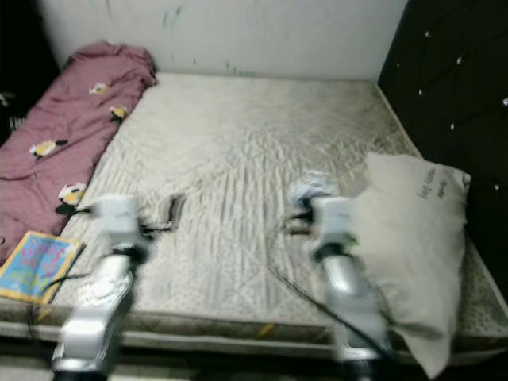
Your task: Clean up the room
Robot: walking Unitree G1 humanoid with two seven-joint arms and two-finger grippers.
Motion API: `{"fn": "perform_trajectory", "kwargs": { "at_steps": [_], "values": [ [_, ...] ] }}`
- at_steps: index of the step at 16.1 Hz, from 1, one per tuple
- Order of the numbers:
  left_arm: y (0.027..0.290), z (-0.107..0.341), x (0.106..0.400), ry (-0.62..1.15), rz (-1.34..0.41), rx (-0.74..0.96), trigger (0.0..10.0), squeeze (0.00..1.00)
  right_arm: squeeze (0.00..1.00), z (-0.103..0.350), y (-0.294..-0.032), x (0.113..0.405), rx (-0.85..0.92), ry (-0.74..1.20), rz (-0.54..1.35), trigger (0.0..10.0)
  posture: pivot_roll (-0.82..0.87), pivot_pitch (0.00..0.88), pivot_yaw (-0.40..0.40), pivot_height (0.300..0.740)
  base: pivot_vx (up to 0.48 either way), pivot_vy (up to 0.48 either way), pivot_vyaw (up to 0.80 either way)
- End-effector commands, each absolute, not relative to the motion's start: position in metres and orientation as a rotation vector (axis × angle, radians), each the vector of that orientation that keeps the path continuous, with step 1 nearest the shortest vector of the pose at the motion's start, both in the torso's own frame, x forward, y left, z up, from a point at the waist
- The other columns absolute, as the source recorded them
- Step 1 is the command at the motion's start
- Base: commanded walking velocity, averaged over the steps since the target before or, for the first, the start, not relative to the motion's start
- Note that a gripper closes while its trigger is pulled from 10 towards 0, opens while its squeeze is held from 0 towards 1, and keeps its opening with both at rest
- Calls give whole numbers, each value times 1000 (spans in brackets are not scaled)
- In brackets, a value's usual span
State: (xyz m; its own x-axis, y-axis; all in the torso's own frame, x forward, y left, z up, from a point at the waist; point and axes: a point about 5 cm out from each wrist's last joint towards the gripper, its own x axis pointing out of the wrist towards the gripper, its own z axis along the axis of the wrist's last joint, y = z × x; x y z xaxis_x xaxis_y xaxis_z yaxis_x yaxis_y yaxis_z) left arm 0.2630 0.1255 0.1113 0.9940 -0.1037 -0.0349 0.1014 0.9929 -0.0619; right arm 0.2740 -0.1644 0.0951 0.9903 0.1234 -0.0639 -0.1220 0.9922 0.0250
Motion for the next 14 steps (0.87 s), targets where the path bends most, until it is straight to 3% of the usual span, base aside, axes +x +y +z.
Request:
{"fn": "perform_trajectory", "kwargs": {
  "at_steps": [1,9,14],
  "values": [
    [142,106,260,67,-59,-37,10000,0,0,97,-147,277,47,62,170,10000,-24,0,35,740,0,379,0],
    [140,106,260,68,-65,-35,10000,0,0,97,-148,277,44,66,167,10000,-23,0,31,740,0,473,0],
    [139,107,260,60,-66,-34,10000,0,0,97,-148,278,42,68,169,10000,-18,0,28,740,0,127,0]
  ]
}}
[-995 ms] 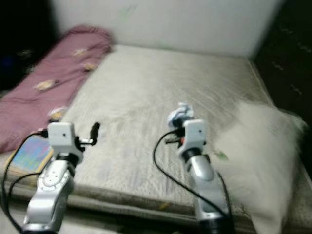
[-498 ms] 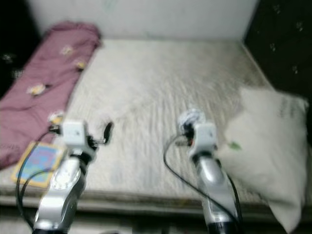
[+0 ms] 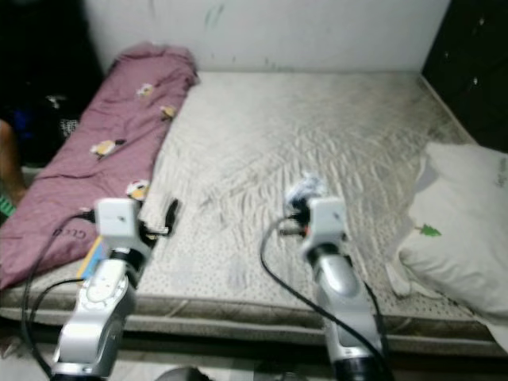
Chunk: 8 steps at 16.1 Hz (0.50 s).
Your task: Clean up the room
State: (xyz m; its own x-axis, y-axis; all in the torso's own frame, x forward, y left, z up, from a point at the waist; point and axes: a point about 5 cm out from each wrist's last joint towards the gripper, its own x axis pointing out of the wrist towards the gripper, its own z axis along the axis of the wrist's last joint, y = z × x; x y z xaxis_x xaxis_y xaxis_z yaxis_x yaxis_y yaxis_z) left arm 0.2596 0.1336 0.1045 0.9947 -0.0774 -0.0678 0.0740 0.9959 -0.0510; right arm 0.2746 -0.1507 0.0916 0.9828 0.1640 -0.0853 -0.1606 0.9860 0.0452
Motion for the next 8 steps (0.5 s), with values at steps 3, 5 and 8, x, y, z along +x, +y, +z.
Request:
{"fn": "perform_trajectory", "kwargs": {
  "at_steps": [3,5,8],
  "values": [
    [140,107,260,64,-59,-37,10000,0,0,97,-147,278,41,69,171,10000,-14,0,28,740,0,480,0],
    [140,107,260,61,-61,-41,10000,0,0,97,-147,279,39,70,173,10000,-15,0,27,740,0,480,0],
    [139,107,261,56,-65,-45,10000,0,0,96,-147,280,36,69,176,10000,-16,0,25,740,0,480,-142]
  ]
}}
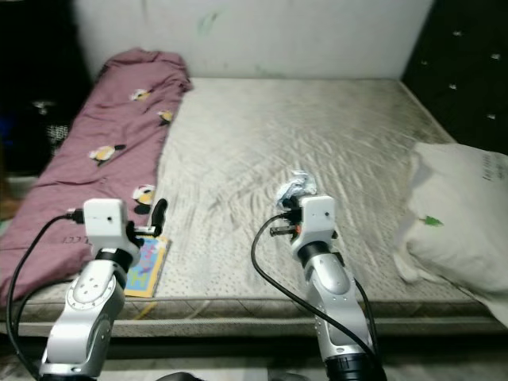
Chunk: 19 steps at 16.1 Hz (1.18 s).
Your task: Clean up the room
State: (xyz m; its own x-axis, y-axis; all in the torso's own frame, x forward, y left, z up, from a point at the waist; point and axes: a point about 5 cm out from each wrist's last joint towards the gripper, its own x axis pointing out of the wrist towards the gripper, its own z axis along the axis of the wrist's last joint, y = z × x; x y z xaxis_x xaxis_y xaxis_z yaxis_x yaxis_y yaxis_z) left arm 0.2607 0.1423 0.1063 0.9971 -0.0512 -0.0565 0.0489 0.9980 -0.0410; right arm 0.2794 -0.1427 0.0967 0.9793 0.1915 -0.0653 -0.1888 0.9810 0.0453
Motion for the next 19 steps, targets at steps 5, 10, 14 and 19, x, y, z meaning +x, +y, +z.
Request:
{"fn": "perform_trajectory", "kwargs": {
  "at_steps": [5,10,14,19],
  "values": [
    [137,108,261,49,-74,-46,10000,0,0,97,-147,280,31,69,179,10000,-18,0,22,740,0,480,0],
    [138,108,261,51,-69,-61,10000,0,0,97,-147,280,39,66,177,10000,-23,0,26,740,0,480,0],
    [138,108,261,49,-66,-62,10000,0,0,97,-145,278,36,63,190,10000,-23,0,25,740,0,480,0],
    [138,108,261,47,-65,-60,10000,0,0,97,-145,279,34,61,199,10000,-24,0,24,740,0,480,0]
  ]
}}
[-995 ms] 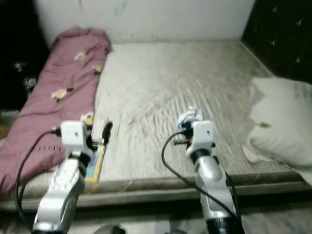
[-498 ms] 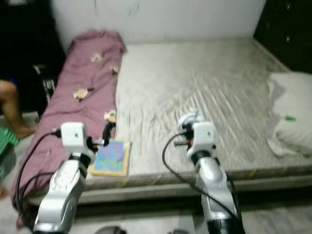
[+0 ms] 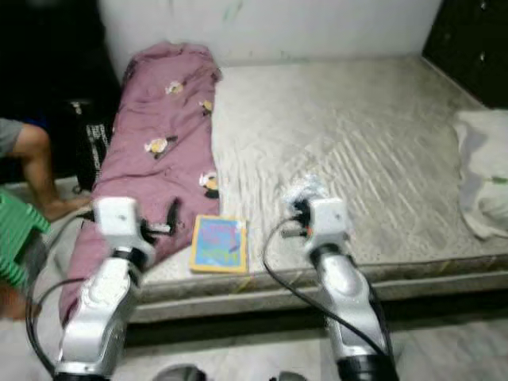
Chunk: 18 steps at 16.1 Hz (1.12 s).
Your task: Clean up the room
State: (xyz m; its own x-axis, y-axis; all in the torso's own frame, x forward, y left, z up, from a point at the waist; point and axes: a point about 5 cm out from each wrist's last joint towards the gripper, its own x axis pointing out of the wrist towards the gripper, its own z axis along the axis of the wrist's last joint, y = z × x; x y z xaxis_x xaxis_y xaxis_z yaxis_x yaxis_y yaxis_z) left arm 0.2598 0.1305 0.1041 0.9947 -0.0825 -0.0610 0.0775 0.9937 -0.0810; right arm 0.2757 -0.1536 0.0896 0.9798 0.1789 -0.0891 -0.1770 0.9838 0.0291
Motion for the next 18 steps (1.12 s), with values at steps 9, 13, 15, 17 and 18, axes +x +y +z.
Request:
{"fn": "perform_trajectory", "kwargs": {
  "at_steps": [9,13,15,17,18],
  "values": [
    [139,106,262,61,-53,-54,10000,0,0,98,-142,278,23,51,227,10000,-24,0,22,740,0,480,0],
    [138,111,262,27,-62,-45,10000,0,0,101,-140,278,6,33,256,10000,-21,0,21,740,0,240,309],
    [138,114,264,13,-61,-36,10000,0,0,101,-139,279,0,30,259,10000,-24,0,20,740,0,0,800],
    [135,122,264,-16,-85,-9,10000,0,0,102,-139,280,-6,26,265,10000,-24,0,20,740,0,0,800],
    [136,124,263,-18,-91,-6,10000,0,0,102,-139,280,-12,25,272,10000,-15,0,16,740,0,0,800]
  ]
}}
